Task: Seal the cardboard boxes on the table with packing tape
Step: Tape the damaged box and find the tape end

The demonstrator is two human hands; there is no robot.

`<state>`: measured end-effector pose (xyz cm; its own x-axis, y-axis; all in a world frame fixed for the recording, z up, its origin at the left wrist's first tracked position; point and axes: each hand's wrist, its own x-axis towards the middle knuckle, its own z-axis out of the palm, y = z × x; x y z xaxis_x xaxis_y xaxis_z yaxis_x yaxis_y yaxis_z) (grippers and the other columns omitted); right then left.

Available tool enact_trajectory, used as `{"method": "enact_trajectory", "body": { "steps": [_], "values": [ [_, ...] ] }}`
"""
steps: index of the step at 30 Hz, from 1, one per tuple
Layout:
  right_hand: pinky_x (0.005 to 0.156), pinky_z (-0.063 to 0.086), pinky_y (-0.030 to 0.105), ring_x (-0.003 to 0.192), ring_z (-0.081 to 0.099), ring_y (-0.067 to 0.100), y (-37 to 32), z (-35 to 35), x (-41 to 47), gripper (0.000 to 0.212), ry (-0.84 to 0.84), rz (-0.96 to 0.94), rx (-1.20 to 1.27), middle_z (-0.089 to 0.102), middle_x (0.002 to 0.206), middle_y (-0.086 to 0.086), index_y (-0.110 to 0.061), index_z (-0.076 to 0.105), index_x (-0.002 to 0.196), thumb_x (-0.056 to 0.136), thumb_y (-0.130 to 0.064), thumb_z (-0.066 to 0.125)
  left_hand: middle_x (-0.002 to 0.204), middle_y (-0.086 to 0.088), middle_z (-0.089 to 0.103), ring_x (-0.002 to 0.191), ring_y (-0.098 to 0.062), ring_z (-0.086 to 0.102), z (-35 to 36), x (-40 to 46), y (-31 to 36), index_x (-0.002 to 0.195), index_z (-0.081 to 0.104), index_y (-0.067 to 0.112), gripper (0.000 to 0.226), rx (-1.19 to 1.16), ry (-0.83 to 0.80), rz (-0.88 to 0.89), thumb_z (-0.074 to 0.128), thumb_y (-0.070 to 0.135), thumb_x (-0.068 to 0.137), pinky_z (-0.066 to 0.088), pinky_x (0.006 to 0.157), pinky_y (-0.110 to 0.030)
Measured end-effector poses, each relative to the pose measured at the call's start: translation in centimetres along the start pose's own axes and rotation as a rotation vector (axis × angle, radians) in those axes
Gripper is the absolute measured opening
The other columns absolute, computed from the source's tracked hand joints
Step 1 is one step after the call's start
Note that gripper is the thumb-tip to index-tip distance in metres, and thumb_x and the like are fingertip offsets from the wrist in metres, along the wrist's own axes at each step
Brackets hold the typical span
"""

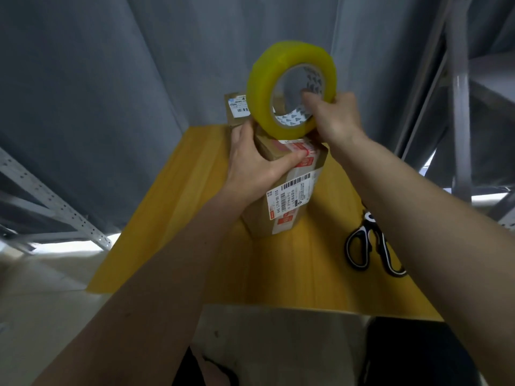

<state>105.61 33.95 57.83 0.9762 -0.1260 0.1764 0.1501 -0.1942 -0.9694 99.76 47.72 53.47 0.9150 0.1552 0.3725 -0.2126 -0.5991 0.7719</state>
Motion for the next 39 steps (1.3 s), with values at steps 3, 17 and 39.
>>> {"method": "enact_trajectory", "body": {
  "steps": [3,17,39],
  "values": [
    [0.081,0.056,0.050,0.088,0.069,0.029,-0.1,-0.7,0.2,0.018,0.061,-0.014,0.032,0.072,0.092,0.008,-0.026,0.061,0.071,0.089,-0.027,0.062,0.139,0.003,0.038,0.126,-0.008,0.041,-0.8,-0.7,-0.9,0.148,0.029,0.024,0.105,-0.012,0.003,-0.036,0.080,0.059,0.062,0.039,0.109,-0.037],
    [0.087,0.055,0.049,0.097,0.065,0.025,1.7,-1.9,0.8,0.019,0.132,-0.039,-0.074,0.063,0.098,0.001,-0.017,0.063,0.108,0.095,-0.030,0.058,0.135,0.014,0.036,0.125,-0.006,0.045,-2.7,-2.5,-3.4,0.151,0.024,0.025,0.107,-0.055,-0.013,-0.058,0.072,0.063,0.063,0.042,0.098,-0.022],
    [0.078,0.058,0.051,0.095,0.066,0.034,6.0,-1.3,-0.4,0.031,0.023,0.270,0.004,0.063,0.108,0.012,-0.012,0.055,0.119,0.091,-0.024,0.064,0.155,-0.007,0.030,0.142,-0.028,0.028,-3.2,3.7,4.7,0.149,0.030,0.014,0.119,0.660,-0.430,0.035,0.061,0.085,0.058,0.029,0.110,-0.040]
  ]
}}
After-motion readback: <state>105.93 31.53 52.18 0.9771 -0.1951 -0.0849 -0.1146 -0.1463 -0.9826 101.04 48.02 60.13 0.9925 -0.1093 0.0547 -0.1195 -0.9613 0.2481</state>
